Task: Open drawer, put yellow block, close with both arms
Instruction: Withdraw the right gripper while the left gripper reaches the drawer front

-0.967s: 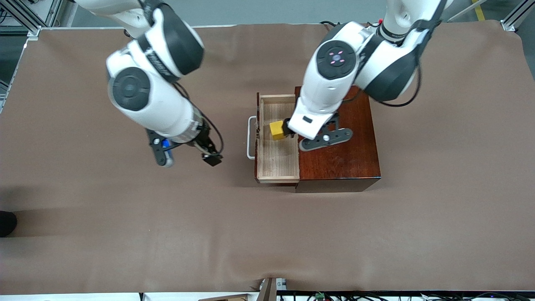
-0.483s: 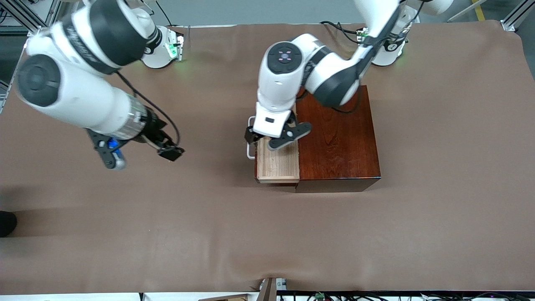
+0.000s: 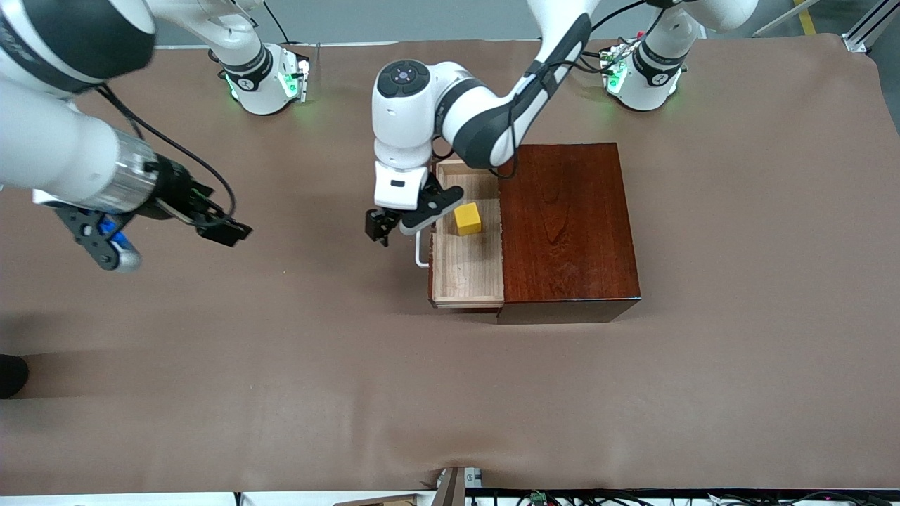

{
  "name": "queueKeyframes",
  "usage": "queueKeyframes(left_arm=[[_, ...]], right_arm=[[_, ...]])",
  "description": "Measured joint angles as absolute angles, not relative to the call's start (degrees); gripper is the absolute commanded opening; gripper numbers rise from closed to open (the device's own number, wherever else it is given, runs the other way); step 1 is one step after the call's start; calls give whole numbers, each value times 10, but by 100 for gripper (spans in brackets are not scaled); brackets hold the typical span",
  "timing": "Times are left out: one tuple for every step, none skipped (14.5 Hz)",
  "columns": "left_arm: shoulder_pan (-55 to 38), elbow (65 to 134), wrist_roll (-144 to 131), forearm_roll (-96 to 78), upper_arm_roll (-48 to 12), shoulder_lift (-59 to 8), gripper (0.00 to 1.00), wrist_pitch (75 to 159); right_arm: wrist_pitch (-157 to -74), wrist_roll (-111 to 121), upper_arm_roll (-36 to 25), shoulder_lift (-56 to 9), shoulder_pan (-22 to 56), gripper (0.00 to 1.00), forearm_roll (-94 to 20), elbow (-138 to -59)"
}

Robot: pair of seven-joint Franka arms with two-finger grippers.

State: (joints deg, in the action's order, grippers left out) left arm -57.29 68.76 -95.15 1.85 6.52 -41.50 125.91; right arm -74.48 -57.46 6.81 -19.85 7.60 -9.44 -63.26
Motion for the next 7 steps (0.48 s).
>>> queueKeyframes(left_arm=[[-576, 687, -962, 19, 66, -420, 100, 1270], [-578, 687, -975, 19, 66, -426, 100, 1282], [-582, 686, -993, 19, 67, -435, 100, 1298], [-586, 686, -1011, 19, 70, -444, 100, 1314], [-592, 686, -1029, 19, 73, -455, 100, 1329], [-599, 685, -1048, 19, 78, -465, 100, 1338], [-607, 683, -1066, 19, 85, -475, 100, 1344]], right_arm=[[-732, -552, 68, -194, 68, 100, -94, -632], [-719, -528, 67, -189, 62, 100, -94, -632], [-708, -501, 66, -183, 56, 100, -94, -632], [-701, -470, 65, -178, 49, 100, -94, -632], [-698, -435, 64, -172, 40, 100, -94, -632], [-695, -398, 64, -165, 29, 100, -94, -632], [-690, -357, 63, -158, 18, 100, -94, -632]])
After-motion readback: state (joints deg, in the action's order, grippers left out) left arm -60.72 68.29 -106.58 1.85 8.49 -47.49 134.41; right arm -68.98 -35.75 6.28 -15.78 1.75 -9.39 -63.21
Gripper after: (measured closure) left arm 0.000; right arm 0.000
